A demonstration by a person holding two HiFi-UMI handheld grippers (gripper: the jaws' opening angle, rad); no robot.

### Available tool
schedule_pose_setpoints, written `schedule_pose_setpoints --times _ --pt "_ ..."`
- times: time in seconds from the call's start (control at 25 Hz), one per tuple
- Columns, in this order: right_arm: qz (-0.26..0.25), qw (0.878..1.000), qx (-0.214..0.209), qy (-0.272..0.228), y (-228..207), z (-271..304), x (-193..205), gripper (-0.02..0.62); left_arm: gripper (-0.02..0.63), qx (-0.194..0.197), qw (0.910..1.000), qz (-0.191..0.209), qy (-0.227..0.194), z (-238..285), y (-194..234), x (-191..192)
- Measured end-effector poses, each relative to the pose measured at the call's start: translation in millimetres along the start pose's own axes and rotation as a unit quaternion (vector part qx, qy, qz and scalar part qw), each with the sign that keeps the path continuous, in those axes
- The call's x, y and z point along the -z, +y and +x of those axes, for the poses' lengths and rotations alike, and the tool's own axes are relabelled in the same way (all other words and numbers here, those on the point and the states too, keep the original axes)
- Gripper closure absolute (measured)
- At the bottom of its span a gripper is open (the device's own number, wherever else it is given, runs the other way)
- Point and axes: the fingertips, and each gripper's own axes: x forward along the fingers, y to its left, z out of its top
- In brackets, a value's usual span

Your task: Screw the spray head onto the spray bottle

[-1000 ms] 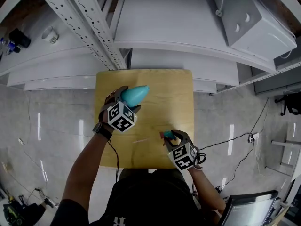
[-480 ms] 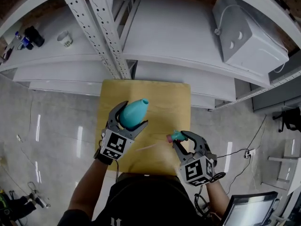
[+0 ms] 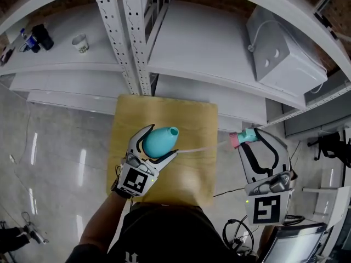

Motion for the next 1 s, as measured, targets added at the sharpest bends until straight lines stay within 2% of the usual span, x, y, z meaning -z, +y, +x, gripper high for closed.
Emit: schedule_pose_setpoints --times 0.2,0.52,0.8,1.0 --pt "-0.050 0.998 0.041 0.015 -25 2 -6 0.430 0.183 0.020 0.9998 0.001 -0.002 -8 -19 -1" --pt "-0.129 0.991 0.037 0.010 -8 7 -33 0.430 0.183 0.039 0.9989 -0.025 -0.004 -8 -42 1" --pt "-0.229 0.973 -0.029 -0.002 42 26 -51 0.430 0.183 0.067 0.9948 -0.068 -0.036 -2 -65 -21" --pt "-0.275 0.960 -0.060 -0.016 64 29 -59 0.430 0.183 0.085 0.9915 -0.088 -0.045 -1 -75 -31"
